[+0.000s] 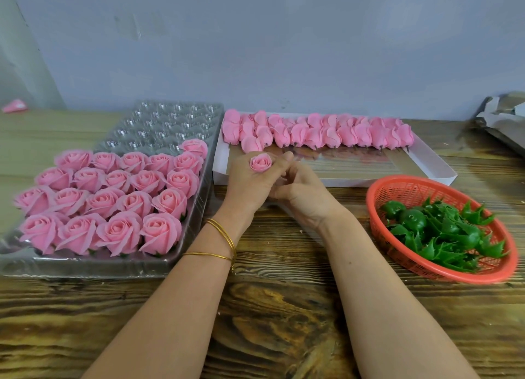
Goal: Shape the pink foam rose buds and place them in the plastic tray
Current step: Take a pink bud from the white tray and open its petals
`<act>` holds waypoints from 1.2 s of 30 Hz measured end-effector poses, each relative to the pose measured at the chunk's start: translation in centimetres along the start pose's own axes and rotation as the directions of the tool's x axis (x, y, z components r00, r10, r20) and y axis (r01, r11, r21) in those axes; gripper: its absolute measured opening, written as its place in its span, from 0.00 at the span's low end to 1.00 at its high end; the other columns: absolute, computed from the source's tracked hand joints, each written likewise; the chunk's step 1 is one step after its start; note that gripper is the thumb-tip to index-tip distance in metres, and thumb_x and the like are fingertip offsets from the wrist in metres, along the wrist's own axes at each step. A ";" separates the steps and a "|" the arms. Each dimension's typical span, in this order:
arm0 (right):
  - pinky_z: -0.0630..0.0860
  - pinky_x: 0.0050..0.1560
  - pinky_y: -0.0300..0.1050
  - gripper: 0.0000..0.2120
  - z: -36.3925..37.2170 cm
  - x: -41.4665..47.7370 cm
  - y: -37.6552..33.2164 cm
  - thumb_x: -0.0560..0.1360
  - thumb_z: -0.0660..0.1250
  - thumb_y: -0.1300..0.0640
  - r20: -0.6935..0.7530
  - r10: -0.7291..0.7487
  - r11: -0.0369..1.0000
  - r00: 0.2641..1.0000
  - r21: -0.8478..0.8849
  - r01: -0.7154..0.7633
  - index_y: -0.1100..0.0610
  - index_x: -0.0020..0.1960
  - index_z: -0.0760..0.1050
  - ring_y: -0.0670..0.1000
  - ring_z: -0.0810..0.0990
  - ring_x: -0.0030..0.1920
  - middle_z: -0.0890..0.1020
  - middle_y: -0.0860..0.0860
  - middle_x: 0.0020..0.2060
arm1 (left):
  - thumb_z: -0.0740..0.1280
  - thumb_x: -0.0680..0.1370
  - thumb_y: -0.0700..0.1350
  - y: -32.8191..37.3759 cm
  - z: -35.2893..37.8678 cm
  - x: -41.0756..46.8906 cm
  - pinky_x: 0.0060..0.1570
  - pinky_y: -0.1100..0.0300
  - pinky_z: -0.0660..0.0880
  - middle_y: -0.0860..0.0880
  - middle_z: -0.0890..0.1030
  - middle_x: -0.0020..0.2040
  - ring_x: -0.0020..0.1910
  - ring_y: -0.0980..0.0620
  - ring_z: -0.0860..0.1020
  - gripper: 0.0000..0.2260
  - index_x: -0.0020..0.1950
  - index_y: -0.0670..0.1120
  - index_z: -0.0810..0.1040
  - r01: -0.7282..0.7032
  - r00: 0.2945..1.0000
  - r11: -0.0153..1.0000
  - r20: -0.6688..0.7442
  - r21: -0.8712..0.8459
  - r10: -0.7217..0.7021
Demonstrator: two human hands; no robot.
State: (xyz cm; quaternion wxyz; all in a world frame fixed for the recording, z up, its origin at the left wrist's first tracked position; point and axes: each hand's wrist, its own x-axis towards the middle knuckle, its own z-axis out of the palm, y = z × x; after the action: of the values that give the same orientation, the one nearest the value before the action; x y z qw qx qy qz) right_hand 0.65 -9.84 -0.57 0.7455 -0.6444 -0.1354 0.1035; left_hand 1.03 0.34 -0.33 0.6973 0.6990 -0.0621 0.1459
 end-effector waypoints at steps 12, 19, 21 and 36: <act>0.70 0.51 0.64 0.22 0.1 0.1 0.0 0.68 0.66 0.80 -0.059 0.013 1.000 0.998 -0.021 -0.014 0.68 0.61 0.73 0.61 0.76 0.48 0.77 0.62 0.45 | 0.66 0.79 0.53 0.1 0.5 0.0 0.32 0.62 0.73 0.55 0.73 0.26 0.30 0.54 0.76 0.19 0.28 0.52 0.70 0.028 0.998 0.999 -0.054 0.028 -0.027; 0.72 0.55 0.74 0.20 0.0 0.3 0.2 0.69 0.68 0.77 -0.098 -0.004 0.998 0.995 -0.062 -0.002 0.67 0.59 0.74 0.60 0.78 0.47 0.78 0.62 0.44 | 0.66 0.79 0.52 0.1 0.5 -0.1 0.38 0.54 0.75 0.44 0.77 0.34 0.36 0.51 0.77 0.15 0.37 0.43 0.75 -0.013 0.999 1.000 -0.037 0.026 0.014; 0.73 0.55 0.72 0.20 -0.2 0.2 0.1 0.69 0.66 0.77 -0.075 -0.004 0.999 0.997 -0.048 0.000 0.67 0.60 0.74 0.61 0.78 0.48 0.78 0.64 0.45 | 0.68 0.78 0.51 0.1 0.3 -0.1 0.37 0.60 0.75 0.48 0.78 0.33 0.35 0.56 0.78 0.14 0.39 0.41 0.77 -0.009 1.000 0.999 -0.030 0.032 0.010; 0.67 0.51 0.61 0.17 0.0 0.1 0.3 0.70 0.65 0.77 -0.009 0.011 1.000 1.000 -0.001 -0.011 0.67 0.57 0.76 0.62 0.73 0.48 0.76 0.65 0.45 | 0.69 0.78 0.44 0.6 0.2 -0.4 0.26 0.70 0.70 0.53 0.76 0.22 0.23 0.61 0.75 0.16 0.31 0.44 0.74 -0.012 0.999 0.999 -0.041 -0.041 0.010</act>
State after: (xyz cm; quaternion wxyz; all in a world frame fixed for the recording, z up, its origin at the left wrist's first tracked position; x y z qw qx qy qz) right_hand 0.75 -9.79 -0.85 0.7452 -0.6460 -0.1283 0.1045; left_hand 0.52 0.04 0.15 0.7118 0.6811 -0.0547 0.1629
